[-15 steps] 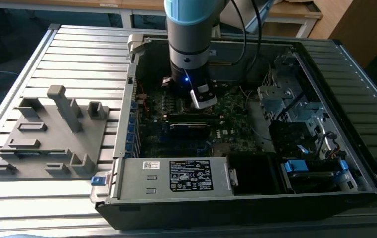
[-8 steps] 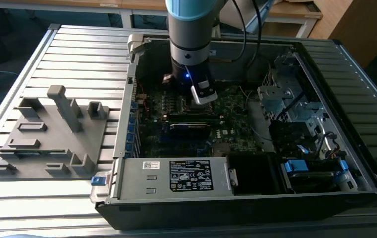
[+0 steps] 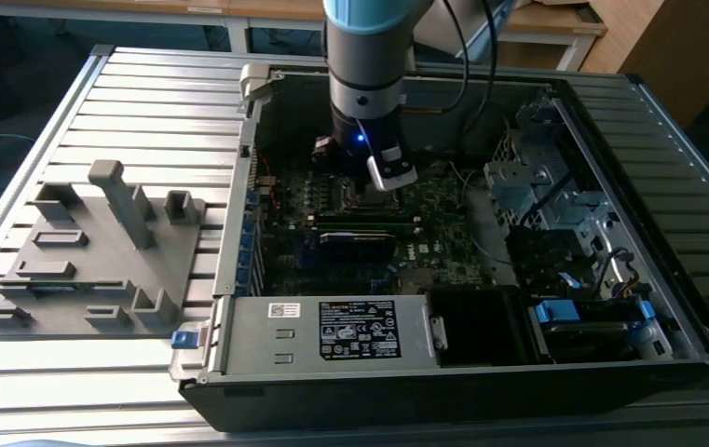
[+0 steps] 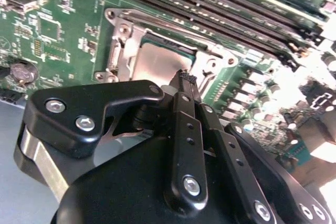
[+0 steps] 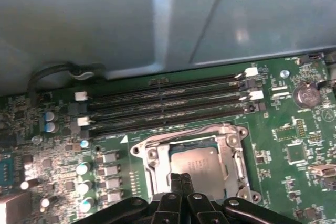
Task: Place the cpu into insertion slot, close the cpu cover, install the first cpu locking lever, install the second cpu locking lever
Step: 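Install the second cpu locking lever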
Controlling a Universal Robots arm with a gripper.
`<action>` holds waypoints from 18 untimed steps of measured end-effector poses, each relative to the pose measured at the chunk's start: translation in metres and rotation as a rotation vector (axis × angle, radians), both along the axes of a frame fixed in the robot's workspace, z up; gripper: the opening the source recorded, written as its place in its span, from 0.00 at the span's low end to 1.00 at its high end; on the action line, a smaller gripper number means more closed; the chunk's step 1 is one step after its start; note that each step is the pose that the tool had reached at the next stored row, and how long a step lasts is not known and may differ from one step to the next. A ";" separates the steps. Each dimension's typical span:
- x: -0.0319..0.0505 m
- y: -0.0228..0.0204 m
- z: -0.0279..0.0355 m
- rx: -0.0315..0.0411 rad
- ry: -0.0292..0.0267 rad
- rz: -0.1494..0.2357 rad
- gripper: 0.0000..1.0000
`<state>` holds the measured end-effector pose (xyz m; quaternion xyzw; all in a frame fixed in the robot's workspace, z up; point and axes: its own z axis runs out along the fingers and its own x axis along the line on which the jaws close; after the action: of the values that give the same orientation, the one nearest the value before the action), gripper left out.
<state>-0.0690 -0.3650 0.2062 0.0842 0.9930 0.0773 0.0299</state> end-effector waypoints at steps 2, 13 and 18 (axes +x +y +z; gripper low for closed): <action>0.0033 0.0008 0.0000 -0.0037 0.0000 0.000 0.11; 0.0097 0.0077 0.0000 -0.0415 0.0000 0.000 0.11; 0.0133 0.0098 -0.0001 -0.0430 0.0001 0.001 0.11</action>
<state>-0.0557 -0.3551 0.2061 0.0833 0.9945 0.0559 0.0316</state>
